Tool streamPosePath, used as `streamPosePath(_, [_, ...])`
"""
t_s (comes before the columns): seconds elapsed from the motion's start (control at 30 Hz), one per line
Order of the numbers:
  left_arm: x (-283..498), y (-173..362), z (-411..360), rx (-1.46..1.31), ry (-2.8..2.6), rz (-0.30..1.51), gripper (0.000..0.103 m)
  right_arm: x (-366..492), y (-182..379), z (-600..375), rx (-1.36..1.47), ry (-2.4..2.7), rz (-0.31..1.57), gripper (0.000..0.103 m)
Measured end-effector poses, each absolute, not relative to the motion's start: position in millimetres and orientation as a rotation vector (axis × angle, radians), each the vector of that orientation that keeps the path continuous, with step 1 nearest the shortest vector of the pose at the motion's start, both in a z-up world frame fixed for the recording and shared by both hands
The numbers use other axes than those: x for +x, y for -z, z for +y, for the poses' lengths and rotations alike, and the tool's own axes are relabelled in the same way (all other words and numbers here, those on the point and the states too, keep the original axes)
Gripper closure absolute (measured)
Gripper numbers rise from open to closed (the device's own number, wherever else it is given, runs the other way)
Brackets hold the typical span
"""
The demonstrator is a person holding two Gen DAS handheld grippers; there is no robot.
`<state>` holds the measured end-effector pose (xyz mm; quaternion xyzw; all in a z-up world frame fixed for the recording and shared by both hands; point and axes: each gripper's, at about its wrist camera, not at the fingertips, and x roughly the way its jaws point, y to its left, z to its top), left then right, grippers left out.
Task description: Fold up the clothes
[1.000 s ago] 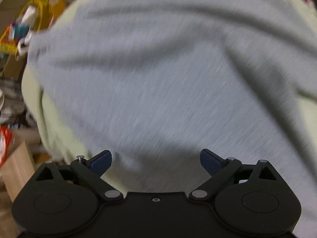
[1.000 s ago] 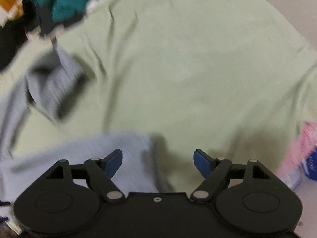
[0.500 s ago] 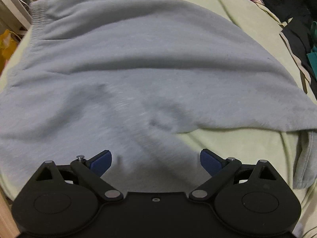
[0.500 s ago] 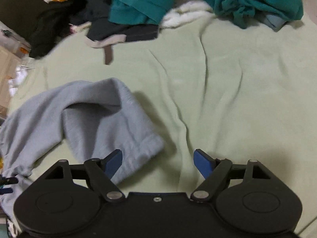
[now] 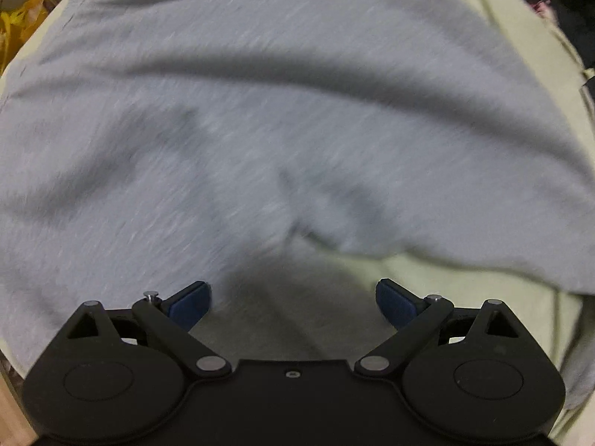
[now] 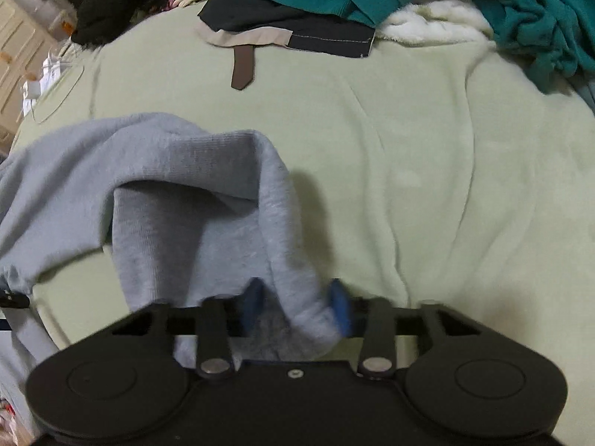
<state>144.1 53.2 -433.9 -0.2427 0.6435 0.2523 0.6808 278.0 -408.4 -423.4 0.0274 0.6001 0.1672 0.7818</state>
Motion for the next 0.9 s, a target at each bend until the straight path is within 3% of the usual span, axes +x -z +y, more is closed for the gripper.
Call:
streamPosePath(0.2, [138.1,427.4,44.6,-0.572,-0.599,1.383,0.004,292.1,381.1,-412.7,-0.133,-0.329,1.184,0.086])
streamPosePath(0.5, [177.0,383.7,40.2,-0.762,-0.44,1.201,0.004,284.1,318.5,-369.4,-0.579,-0.401,0.835,0.087])
streamPosePath(0.63, [182.3,395.1,36.1,-0.921,-0.406,1.16,0.004,244.3,342.1,-355.2,-0.859,-0.439,0.728,0.087])
streamPosePath(0.8, [180.8,438.1,25.9,-1.134,-0.423,1.194,0.004,193.2,387.4,-360.8,-0.988,-0.514,0.786,0.087])
streamPosePath(0.9, [187.6,444.6,21.0,-1.108,-0.461,1.169,0.003,177.7,397.3,-364.7,-0.942,-0.537,0.85,0.087])
